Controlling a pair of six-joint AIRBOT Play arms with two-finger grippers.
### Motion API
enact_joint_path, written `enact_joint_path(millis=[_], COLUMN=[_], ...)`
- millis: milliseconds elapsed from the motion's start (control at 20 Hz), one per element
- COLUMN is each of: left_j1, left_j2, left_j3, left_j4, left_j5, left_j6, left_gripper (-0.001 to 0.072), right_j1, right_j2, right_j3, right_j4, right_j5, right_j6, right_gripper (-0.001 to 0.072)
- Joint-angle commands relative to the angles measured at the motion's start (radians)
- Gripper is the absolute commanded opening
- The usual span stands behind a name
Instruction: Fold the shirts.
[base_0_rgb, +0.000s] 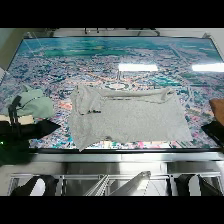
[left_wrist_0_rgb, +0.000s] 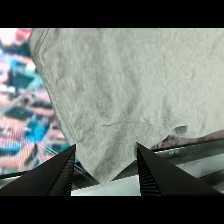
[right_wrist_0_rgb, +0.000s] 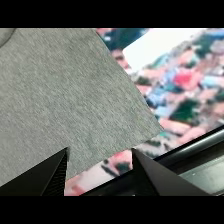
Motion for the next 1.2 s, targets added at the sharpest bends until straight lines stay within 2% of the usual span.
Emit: enact_joint_path(millis=[0, 100, 300, 600, 750, 850, 1100, 1150], left_j1=[0.035, 0.035, 0.033, 0.033, 0.027, -0.013, -0.213, -0.242], left_j2=[-0.037, -0.132, -0.311, -0.556, -0.641, -0.665, -0.733, -0.745], left_j3=[-0.151, -0.157, -0.155, -0.155, -0.155, -0.141, -0.024, -0.002], left_j4=[-0.05, -0.066, -0.154, -0.176, -0.298, -0.341, -0.348, -0.347], left_j5=[-0.068, -0.084, -0.103, -0.112, -0.099, -0.101, -0.085, -0.063], left_j6=[0.018, 0.032, 0.124, 0.166, 0.26, 0.29, 0.283, 0.283], left_gripper=[0.0401, 0.0402, 0.0401, 0.0401, 0.0367, 0.0359, 0.0359, 0.0307], right_j1=[-0.001, -0.001, -0.001, -0.001, -0.001, -0.001, -0.002, -0.002], right_j2=[-0.048, -0.039, -0.013, 0.019, 0.034, 0.033, -0.045, -0.09], right_j3=[-0.024, -0.023, -0.023, -0.023, -0.023, -0.023, -0.023, -0.021], right_j4=[0.008, 0.018, 0.019, 0.042, 0.052, 0.052, 0.05, 0.048], right_j5=[0.012, 0.011, 0.011, -0.003, -0.012, -0.011, 0.0, 0.0], right_j6=[-0.023, -0.035, -0.038, -0.054, -0.053, -0.052, -0.015, -0.015], right_gripper=[0.0454, 0.0454, 0.0454, 0.0454, 0.0454, 0.0454, 0.0454, 0.0454])
